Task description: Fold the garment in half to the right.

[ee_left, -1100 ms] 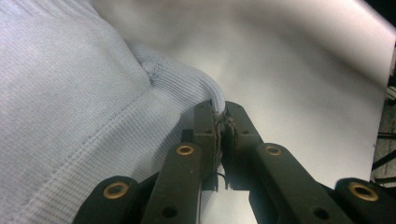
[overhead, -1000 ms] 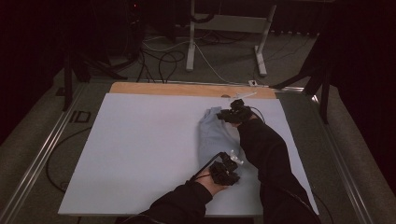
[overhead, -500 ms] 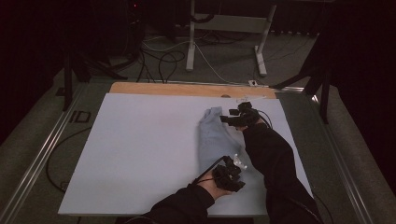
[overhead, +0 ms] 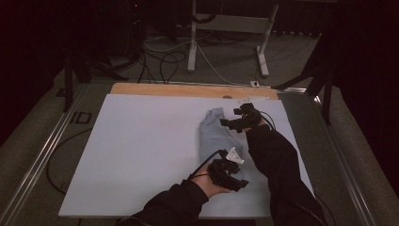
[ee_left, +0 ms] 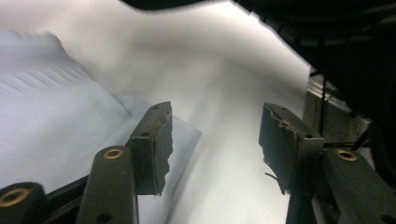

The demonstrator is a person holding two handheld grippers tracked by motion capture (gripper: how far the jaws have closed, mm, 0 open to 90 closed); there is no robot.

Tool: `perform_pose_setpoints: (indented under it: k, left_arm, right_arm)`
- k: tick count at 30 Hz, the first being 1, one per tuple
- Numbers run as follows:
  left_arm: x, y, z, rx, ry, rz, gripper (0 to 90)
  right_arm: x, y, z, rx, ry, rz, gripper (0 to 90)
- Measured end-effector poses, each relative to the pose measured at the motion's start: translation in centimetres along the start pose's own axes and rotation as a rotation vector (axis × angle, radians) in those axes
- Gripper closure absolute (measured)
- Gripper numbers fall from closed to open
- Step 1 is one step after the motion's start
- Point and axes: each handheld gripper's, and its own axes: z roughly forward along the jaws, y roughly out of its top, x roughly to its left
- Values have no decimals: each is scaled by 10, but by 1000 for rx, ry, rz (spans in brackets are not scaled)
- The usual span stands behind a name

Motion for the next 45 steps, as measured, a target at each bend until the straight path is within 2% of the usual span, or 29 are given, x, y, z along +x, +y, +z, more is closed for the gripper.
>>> perform_pose_setpoints:
  k: [5,6,9,11,12,15,18,22,24,27,29,31,38,41,45]
  left_arm:
    - [10,-1,-16,-29,3,4,405]
    - [16,-2,-26,-42,16,-5,405]
    - [26,-4,-38,-71,3,-18,366]
    - [30,-5,-41,-82,-7,-28,325]
    - [34,-6,-45,-86,-4,-36,325]
    - [44,-10,-53,-102,5,-48,252]
    - [53,-15,-62,-101,10,-38,173]
    - [64,-22,-74,-104,12,-37,125]
    - [68,-25,-78,-75,44,-24,11]
    - [74,-31,-88,-89,44,-22,1]
    - [77,-34,-95,-100,62,-11,0]
    - [80,-37,-102,-107,99,-9,0]
    - [95,-52,-127,-149,127,-31,0]
    - [98,-57,-136,-154,155,-29,0]
    - [100,-63,-148,-149,171,-21,0]
  right_arm:
    - [3,1,-2,-4,-6,-9,115]
    - [4,1,-3,-5,-8,-12,117]
    - [8,1,-7,-8,-8,-23,121]
    - [10,1,-8,-11,-6,-17,121]
    - [11,1,-9,-13,-3,-22,121]
    - [15,1,-11,-13,0,-34,121]
    - [21,0,-12,-21,13,-38,122]
    - [28,-3,-15,-28,21,-52,122]
    - [31,-5,-17,-33,19,-60,122]
    - [35,-8,-20,-42,21,-64,122]
    - [37,-10,-22,-36,27,-62,122]
    - [38,-11,-24,-31,30,-53,122]
    - [42,-17,-31,-37,42,-69,102]
    - [46,-20,-33,-33,43,-84,101]
    - [49,-23,-37,-44,43,-87,101]
